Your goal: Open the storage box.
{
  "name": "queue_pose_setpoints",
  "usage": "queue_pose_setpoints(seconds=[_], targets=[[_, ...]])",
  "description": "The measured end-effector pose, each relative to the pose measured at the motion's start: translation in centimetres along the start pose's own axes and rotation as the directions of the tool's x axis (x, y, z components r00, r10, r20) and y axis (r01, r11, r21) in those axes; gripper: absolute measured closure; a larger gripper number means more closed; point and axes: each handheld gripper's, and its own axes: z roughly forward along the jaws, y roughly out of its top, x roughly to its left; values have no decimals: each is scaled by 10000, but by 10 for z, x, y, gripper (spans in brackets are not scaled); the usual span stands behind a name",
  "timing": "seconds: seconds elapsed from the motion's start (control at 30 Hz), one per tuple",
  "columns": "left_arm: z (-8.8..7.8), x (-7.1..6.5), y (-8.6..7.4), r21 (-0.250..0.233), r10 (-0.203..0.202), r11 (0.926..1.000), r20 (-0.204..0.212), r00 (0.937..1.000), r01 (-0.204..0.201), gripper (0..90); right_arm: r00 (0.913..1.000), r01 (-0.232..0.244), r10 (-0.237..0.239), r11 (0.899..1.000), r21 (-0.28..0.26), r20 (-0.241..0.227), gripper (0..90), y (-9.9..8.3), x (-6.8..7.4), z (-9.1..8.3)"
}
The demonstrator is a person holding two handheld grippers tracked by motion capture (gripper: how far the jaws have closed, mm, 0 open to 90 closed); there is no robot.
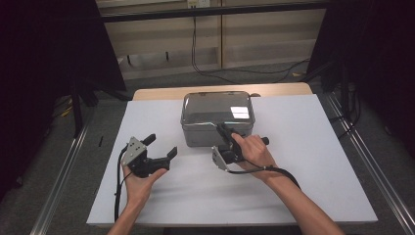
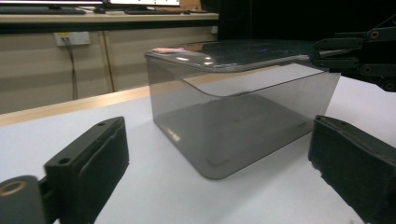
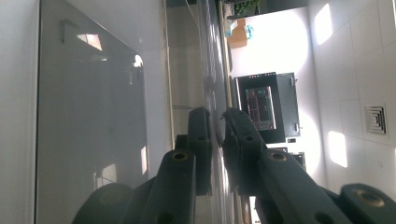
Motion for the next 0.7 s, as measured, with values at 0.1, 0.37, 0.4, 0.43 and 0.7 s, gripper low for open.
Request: queue_pose_setpoints(seconds=[0.1, 0.37, 0.4, 0.43, 0.7], targets=[[10, 1, 4, -70, 162, 9998, -34, 9999, -163, 66, 10000, 20, -20, 10000, -8, 12, 816, 1, -1, 0], [30, 7, 15, -351, 527, 9980, -112, 9985, -530, 99, 9998, -174, 175, 9998, -34, 102, 817, 0, -4, 0], [32, 8, 17, -356, 579, 9977, -161, 9982, -584, 101, 9998, -177, 177, 9998, -32, 115, 817, 1, -4, 0], [34, 9, 18, -452, 550, 9974, -154, 9984, -557, 100, 9997, -199, 199, 9998, -19, 121, 817, 1, -4, 0], [46, 6, 21, -302, 740, 9968, -9, 9973, -740, 115, 9995, -242, 242, 9997, -30, 187, 818, 1, -6, 0]])
